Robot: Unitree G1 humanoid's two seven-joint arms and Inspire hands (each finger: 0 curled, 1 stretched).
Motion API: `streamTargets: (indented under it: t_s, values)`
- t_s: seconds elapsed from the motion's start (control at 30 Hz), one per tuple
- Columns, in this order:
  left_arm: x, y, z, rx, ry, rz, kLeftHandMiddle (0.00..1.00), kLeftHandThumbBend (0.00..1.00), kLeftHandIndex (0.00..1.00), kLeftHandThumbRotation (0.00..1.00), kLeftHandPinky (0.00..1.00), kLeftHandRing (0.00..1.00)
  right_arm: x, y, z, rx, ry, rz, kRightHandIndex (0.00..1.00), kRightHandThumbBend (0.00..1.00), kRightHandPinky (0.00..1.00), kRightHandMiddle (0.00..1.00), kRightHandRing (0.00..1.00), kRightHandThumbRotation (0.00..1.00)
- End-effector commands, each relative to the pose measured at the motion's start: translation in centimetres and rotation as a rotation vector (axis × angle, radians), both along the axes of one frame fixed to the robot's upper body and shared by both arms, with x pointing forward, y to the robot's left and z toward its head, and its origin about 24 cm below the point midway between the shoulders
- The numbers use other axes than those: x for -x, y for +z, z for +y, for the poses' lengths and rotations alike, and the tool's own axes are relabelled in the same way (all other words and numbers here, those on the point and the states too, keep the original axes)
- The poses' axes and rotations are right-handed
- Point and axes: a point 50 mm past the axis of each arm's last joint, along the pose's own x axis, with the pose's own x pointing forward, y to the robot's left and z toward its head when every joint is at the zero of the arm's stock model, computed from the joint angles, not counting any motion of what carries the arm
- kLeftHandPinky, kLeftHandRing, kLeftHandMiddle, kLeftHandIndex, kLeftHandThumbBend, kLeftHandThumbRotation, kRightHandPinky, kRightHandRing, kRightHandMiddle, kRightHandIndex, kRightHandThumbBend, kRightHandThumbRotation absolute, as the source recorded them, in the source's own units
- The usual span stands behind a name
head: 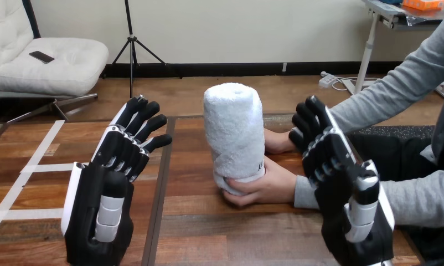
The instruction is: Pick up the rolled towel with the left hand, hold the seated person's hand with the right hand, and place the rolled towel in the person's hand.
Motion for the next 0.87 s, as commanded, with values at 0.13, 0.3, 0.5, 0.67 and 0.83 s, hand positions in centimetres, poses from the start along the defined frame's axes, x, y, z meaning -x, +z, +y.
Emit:
streamTargets:
  t_s: [0.13, 0.3, 0.5, 0.67, 0.83]
  values:
    - [0.71, 0.57, -0.24, 0.019, -0.031, -0.024, 0.87, 0.87, 0.88, 0.83, 0.77, 0.85, -0.05, 1.32, 0.7, -0.01, 0.025, -0.056, 1.0, 0.8, 1.0, 1.0, 1.0, 1.0]
    - [0.67, 0.5, -0.32, 0.02, -0.028, -0.024, 0.86, 0.86, 0.87, 0.82, 0.76, 0.84, 0.15, 1.25, 0.86, -0.013, 0.024, -0.048, 1.0, 0.77, 1.0, 1.0, 1.0, 1.0]
    - [0.62, 0.49, -0.45, 0.019, -0.032, -0.022, 0.86, 0.85, 0.87, 0.81, 0.74, 0.83, 0.27, 1.25, 0.99, -0.023, 0.034, -0.048, 1.0, 0.75, 1.0, 1.0, 1.0, 1.0]
    - [0.57, 0.4, -0.54, 0.016, -0.036, -0.017, 0.86, 0.84, 0.87, 0.81, 0.74, 0.84, 0.28, 1.34, 0.94, -0.023, 0.035, -0.048, 1.0, 0.75, 1.0, 1.0, 1.0, 1.0]
    - [0.52, 0.33, -0.6, 0.011, -0.037, -0.01, 0.86, 0.85, 0.87, 0.81, 0.74, 0.84, 0.26, 1.45, 0.84, -0.019, 0.032, -0.049, 1.0, 0.75, 1.0, 1.0, 1.0, 1.0]
